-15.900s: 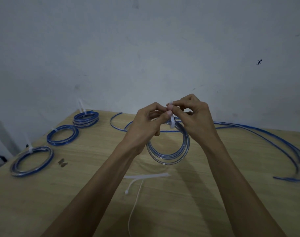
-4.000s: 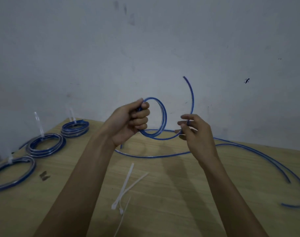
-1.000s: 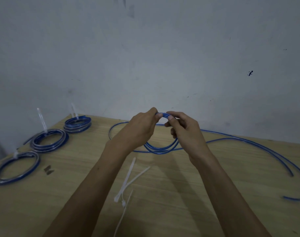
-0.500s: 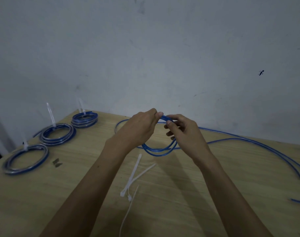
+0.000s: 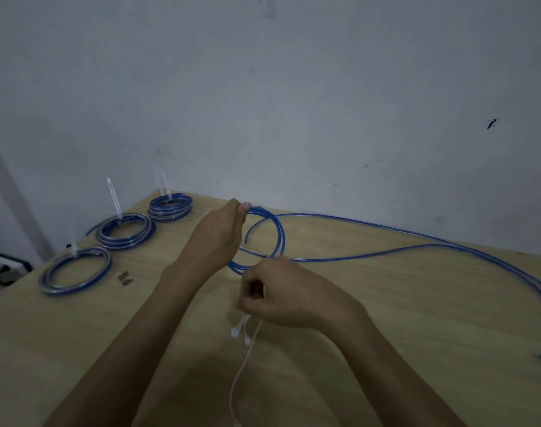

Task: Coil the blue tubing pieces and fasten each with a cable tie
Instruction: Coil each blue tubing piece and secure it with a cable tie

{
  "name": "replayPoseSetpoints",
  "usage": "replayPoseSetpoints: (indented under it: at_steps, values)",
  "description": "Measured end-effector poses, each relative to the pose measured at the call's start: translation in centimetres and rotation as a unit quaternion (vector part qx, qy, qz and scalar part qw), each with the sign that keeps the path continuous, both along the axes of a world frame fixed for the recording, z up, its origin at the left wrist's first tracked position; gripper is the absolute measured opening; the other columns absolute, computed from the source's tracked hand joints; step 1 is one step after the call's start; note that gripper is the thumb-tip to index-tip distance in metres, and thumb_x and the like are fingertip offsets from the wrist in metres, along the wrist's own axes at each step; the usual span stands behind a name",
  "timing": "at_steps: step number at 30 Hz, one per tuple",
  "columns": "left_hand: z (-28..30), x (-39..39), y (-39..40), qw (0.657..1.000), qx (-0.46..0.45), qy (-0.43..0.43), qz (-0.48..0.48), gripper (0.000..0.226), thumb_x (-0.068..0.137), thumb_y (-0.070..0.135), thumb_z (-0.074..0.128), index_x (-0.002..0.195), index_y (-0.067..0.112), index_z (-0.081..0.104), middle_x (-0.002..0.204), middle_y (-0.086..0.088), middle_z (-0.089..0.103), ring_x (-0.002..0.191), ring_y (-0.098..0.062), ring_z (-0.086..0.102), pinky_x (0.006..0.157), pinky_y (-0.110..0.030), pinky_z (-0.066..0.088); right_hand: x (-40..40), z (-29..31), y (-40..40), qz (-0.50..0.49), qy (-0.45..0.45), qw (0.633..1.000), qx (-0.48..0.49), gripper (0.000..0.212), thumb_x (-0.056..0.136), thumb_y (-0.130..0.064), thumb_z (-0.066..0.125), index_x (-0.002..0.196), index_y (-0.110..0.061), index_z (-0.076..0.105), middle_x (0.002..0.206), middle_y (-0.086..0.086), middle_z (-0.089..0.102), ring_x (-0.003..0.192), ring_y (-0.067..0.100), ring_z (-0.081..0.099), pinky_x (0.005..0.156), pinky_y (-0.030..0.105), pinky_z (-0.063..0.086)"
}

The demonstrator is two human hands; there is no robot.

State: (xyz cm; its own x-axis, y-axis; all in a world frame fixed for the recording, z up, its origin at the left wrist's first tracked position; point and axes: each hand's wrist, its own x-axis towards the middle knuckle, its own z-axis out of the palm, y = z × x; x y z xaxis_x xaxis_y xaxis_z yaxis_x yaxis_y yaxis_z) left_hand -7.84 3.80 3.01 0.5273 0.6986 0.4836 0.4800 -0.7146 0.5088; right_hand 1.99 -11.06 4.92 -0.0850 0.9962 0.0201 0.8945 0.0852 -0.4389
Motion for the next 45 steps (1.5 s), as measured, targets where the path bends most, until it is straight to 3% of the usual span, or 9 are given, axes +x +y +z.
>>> replayPoseSetpoints:
  at_steps: [6,14,22,28,31,34,39,43,45]
  values:
    - [-2.6,-2.3,-0.1,0.999,-0.002,-0.019,0.039,0.051,0.100,0.052,0.019,0.087,0.012,0.049,0.063,-0.003,0.052,0.062,-0.028,0.053,0.060,-0.043,0.039,-2.8,-3.2,0.6,0.026,-0.152,0.988,0.027,0.020,0.089,-0.027,0.065,0.100,-0.010,0.068,0.100,0.008,0.063,0.087,0.028,0.061,0.071,0.036,0.045]
    - [-3.4,-3.0,0.1,0.996,-0.065,-0.050,0.025,0.046,0.107,0.042,0.025,0.087,0.009,0.051,0.066,0.000,0.050,0.060,-0.016,0.049,0.056,-0.034,0.034,-3.5,-4.2,0.9,0.034,-0.193,0.980,0.045,0.013,0.095,-0.013,0.057,0.098,-0.007,0.068,0.099,0.012,0.063,0.088,0.033,0.062,0.071,0.038,0.038]
    - [-4.1,-2.8,1.0,0.978,-0.157,-0.136,0.019,0.042,0.109,0.038,0.026,0.080,0.015,0.046,0.066,0.002,0.043,0.059,-0.014,0.041,0.060,-0.032,0.034,-3.5,-4.1,0.8,0.020,-0.232,0.972,0.034,0.018,0.097,-0.009,0.052,0.107,-0.003,0.066,0.108,0.017,0.063,0.097,0.037,0.062,0.076,0.043,0.041]
    - [-4.5,-2.8,1.0,0.962,-0.203,-0.177,0.037,0.042,0.109,0.040,0.026,0.084,0.013,0.047,0.068,-0.003,0.039,0.043,-0.004,0.049,0.061,-0.043,0.055,-3.3,-4.0,1.1,0.021,-0.259,0.965,0.014,0.020,0.101,-0.008,0.047,0.111,-0.002,0.064,0.110,0.017,0.062,0.103,0.037,0.061,0.081,0.046,0.044]
    - [-4.9,-2.6,1.0,0.960,-0.196,-0.198,0.040,0.042,0.108,0.042,0.026,0.083,0.015,0.045,0.065,-0.001,0.039,0.045,-0.006,0.042,0.055,-0.038,0.048,-3.5,-4.2,1.4,0.043,-0.269,0.961,0.044,0.019,0.102,-0.008,0.048,0.114,-0.001,0.062,0.109,0.015,0.059,0.100,0.035,0.060,0.073,0.043,0.040]
    - [-5.5,-2.5,1.3,0.959,-0.187,-0.204,0.061,0.041,0.107,0.045,0.026,0.080,0.022,0.045,0.064,0.002,0.041,0.054,-0.015,0.039,0.058,-0.040,0.038,-3.2,-3.1,1.5,0.047,-0.225,0.966,0.115,0.020,0.104,-0.014,0.050,0.120,-0.008,0.060,0.110,0.007,0.057,0.094,0.029,0.062,0.071,0.041,0.049]
    - [-5.9,-3.0,1.8,0.953,-0.184,-0.212,0.111,0.044,0.106,0.050,0.023,0.081,0.023,0.047,0.071,0.000,0.049,0.062,-0.019,0.047,0.064,-0.042,0.043,-0.8,1.0,0.3,-0.034,-0.082,0.977,0.193,0.020,0.104,-0.035,0.047,0.116,-0.026,0.061,0.108,-0.008,0.069,0.095,0.020,0.064,0.079,0.040,0.052]
    - [-6.2,-3.1,2.1,0.935,-0.236,-0.227,0.133,0.044,0.107,0.048,0.024,0.082,0.019,0.047,0.066,0.000,0.043,0.055,-0.018,0.042,0.057,-0.034,0.039,0.8,2.3,-0.3,-0.053,0.029,0.962,0.265,0.013,0.101,-0.034,0.056,0.106,-0.026,0.065,0.090,-0.012,0.074,0.062,0.004,0.058,0.066,0.036,0.053]
    - [-6.4,-2.9,2.2,0.910,-0.304,-0.250,0.134,0.042,0.108,0.042,0.026,0.084,0.014,0.046,0.063,-0.001,0.037,0.051,-0.017,0.036,0.054,-0.032,0.035,1.0,2.5,-0.5,-0.045,0.077,0.954,0.286,0.009,0.099,-0.029,0.059,0.103,-0.025,0.066,0.089,-0.012,0.075,0.048,0.009,0.057,0.055,0.032,0.052]
